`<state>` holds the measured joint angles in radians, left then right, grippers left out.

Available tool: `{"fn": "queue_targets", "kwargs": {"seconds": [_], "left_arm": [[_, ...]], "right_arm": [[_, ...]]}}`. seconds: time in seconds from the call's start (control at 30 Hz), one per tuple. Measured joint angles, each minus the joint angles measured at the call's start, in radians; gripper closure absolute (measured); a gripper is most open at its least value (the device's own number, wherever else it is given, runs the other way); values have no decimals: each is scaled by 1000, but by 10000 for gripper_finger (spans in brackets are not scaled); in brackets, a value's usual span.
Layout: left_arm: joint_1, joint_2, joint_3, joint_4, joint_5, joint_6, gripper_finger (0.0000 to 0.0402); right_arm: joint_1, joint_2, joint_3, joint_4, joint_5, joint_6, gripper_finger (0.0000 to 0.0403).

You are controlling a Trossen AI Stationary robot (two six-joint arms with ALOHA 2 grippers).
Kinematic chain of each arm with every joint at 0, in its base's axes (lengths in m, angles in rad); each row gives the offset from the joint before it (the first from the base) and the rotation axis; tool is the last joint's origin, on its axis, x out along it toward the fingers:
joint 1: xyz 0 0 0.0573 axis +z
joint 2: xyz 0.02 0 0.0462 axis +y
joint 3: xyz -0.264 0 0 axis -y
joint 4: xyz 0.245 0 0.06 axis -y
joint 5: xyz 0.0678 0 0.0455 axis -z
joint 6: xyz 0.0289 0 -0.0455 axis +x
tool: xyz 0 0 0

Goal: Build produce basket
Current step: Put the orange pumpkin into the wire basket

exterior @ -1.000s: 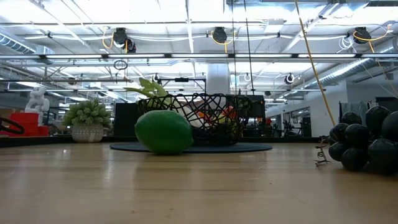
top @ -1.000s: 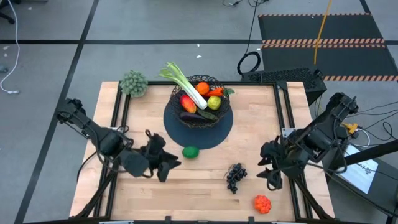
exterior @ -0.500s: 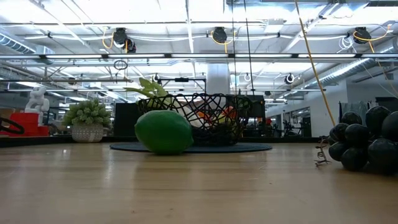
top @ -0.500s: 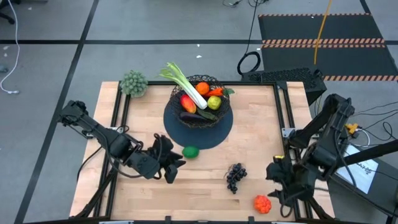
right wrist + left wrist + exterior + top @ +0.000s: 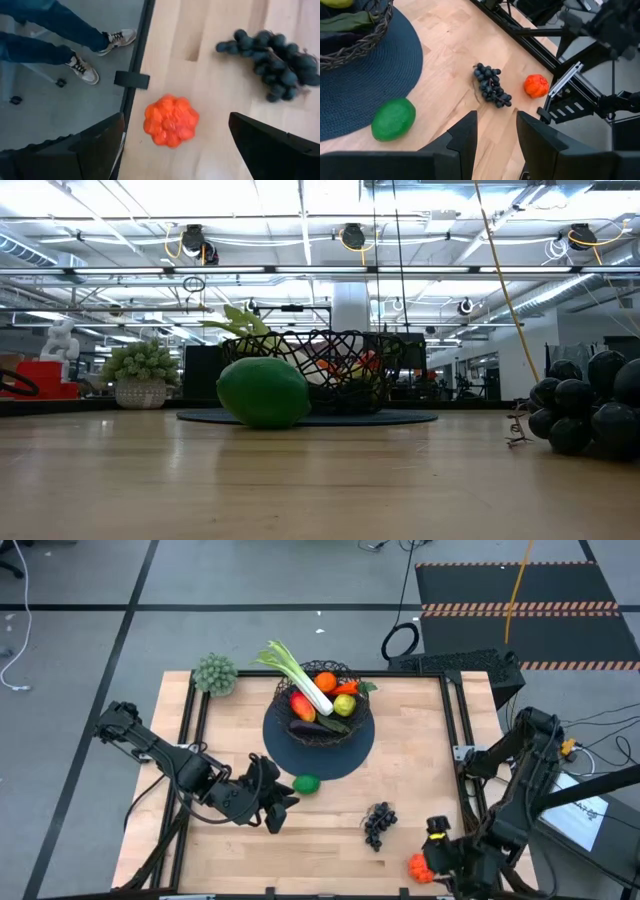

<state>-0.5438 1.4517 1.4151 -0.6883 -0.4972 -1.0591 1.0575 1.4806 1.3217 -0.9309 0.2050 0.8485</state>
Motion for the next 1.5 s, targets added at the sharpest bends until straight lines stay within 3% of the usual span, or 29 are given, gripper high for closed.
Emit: {"fn": "queue_targets", "kwargs": {"seconds": [0.17, 0.3, 0.57, 0.77, 1.07, 1.5], "left_arm": [[-4, 0, 0, 3, 1, -33, 266], [-8, 0, 0, 5, 5, -52, 266], [-8, 0, 0, 12, 10, -49, 266], [-8, 0, 0, 12, 10, -26, 266], [-8, 0, 0, 12, 11, -17, 266], [-5, 0, 0, 11, 11, 10, 266]], "right_arm": [[0, 70, 0, 76, 0, -32, 44], [0, 102, -31, 170, -21, -58, 20], [5, 93, -178, 241, -54, 18, 5], [5, 92, -311, 457, -77, 95, 3], [3, 92, -414, 515, -81, 154, 5], [-36, 25, -417, 458, -150, 190, 4]]}}
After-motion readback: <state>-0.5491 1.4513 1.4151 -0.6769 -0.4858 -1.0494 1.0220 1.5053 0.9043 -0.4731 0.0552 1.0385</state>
